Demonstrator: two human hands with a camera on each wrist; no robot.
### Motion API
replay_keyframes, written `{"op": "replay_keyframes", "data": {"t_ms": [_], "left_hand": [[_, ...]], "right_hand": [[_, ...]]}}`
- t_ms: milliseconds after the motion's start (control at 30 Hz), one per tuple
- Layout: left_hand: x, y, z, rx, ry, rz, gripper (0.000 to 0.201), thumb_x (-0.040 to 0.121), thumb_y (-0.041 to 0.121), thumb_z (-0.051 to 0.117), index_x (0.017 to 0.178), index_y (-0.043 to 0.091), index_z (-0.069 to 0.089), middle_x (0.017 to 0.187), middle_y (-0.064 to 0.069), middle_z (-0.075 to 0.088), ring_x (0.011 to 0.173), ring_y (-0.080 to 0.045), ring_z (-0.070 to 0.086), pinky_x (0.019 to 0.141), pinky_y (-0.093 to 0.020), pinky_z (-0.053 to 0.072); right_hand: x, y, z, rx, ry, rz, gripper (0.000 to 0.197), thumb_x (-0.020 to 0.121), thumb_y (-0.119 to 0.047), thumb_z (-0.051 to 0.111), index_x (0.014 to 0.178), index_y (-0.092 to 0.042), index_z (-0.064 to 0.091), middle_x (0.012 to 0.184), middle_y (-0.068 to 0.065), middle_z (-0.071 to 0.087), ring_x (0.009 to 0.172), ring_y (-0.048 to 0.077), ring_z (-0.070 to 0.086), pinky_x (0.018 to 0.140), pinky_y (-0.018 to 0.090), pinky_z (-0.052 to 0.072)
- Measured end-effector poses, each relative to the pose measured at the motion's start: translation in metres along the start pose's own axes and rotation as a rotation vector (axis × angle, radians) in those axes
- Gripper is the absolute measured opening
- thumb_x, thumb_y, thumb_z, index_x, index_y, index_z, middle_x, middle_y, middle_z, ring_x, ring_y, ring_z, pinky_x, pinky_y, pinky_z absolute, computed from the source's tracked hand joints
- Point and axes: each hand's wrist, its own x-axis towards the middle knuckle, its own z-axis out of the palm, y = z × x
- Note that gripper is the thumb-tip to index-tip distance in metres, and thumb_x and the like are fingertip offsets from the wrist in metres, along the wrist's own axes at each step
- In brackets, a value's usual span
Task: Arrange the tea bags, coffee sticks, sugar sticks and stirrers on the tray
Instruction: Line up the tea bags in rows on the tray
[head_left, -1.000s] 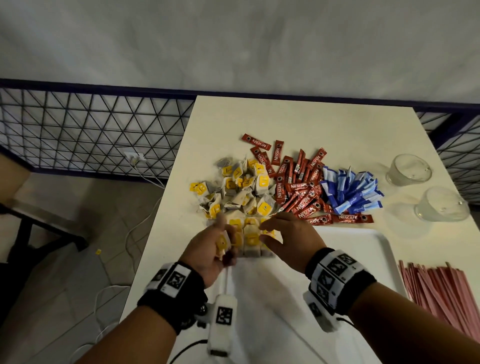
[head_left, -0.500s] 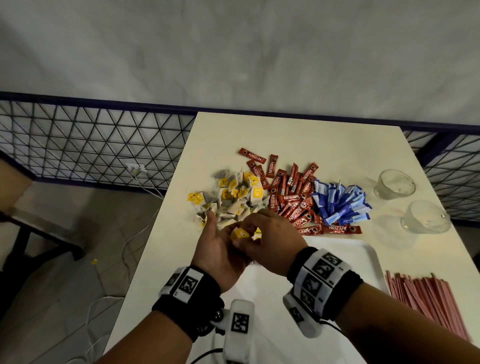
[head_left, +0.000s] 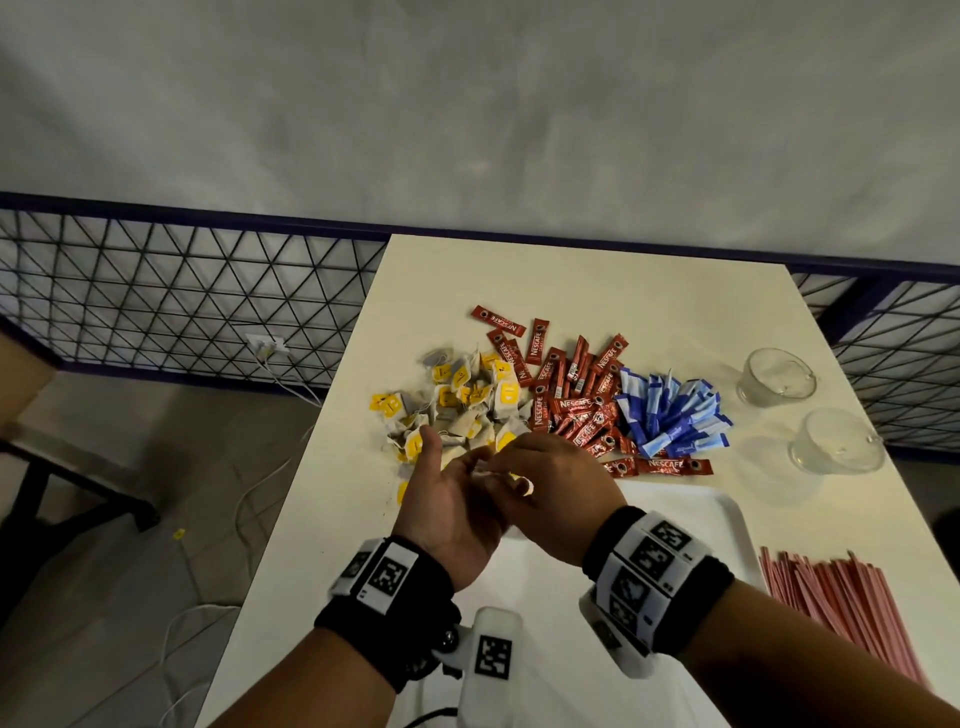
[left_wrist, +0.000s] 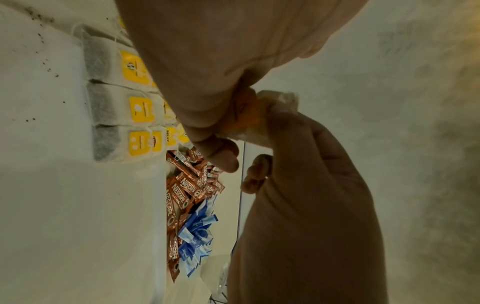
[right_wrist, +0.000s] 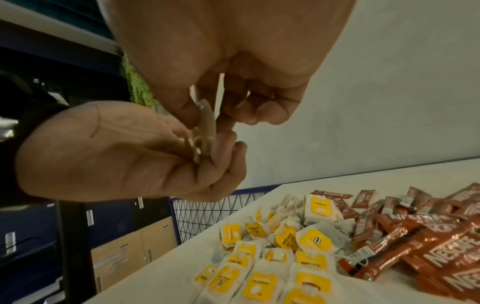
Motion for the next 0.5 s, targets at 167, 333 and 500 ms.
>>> {"op": "replay_keyframes", "data": {"t_ms": [167, 333, 500], "left_hand": [[0.005, -0.003, 0.004, 0.0, 0.061, 0.032, 0.079, 0.09, 0.07, 0.024, 0.117, 0.007, 0.063, 0.122, -0.017, 0.064, 0.12, -0.034, 0.056, 0.105, -0.05, 0.039], [0.009, 0.01, -0.003, 0.174, 0.502, 0.165, 0.044, 0.09, 0.059, 0.048, 0.084, 0.017, 0.057, 0.077, -0.006, 0.055, 0.062, -0.021, 0.049, 0.056, -0.031, 0.045], [-0.024, 0.019, 0.001, 1.152, 0.152, 0.793, 0.021, 0.075, 0.032, 0.079, 0.069, 0.03, 0.058, 0.057, 0.013, 0.051, 0.053, -0.004, 0.043, 0.054, -0.022, 0.04]], "right_hand": [[0.003, -0.002, -0.003, 0.097, 0.088, 0.018, 0.03, 0.086, -0.042, 0.053, 0.093, -0.024, 0.075, 0.084, -0.008, 0.066, 0.073, -0.004, 0.05, 0.066, 0.003, 0.036], [0.01, -0.003, -0.013, 0.107, 0.137, 0.129, 0.015, 0.086, -0.026, 0.064, 0.094, -0.018, 0.075, 0.08, -0.01, 0.067, 0.063, -0.012, 0.049, 0.063, 0.0, 0.034], [0.016, 0.0, -0.014, 0.101, 0.099, 0.333, 0.013, 0.084, -0.032, 0.067, 0.078, -0.026, 0.056, 0.065, -0.017, 0.054, 0.06, -0.005, 0.05, 0.052, 0.007, 0.032]]}}
